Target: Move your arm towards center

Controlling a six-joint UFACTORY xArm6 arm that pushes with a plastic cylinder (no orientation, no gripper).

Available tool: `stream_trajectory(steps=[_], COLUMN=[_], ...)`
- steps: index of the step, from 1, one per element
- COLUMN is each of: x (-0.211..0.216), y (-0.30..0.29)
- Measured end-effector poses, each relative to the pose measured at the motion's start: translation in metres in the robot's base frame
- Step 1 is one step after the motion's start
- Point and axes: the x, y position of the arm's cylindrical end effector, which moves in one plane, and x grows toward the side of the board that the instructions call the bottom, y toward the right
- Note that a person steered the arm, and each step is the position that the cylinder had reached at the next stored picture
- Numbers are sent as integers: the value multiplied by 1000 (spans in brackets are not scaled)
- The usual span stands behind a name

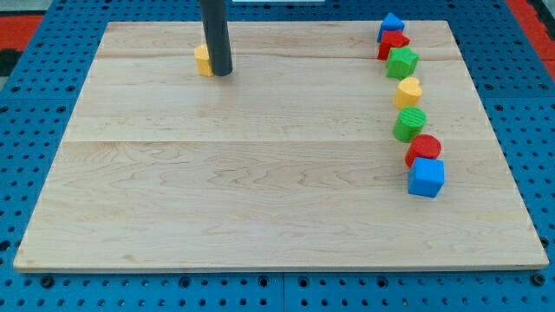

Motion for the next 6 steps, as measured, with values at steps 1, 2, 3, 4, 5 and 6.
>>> stream_trajectory(steps=[1, 2, 3, 4, 5, 6], x=[-19, -35, -38, -23, 4, 54], y=[-14, -65, -19, 56, 98, 98])
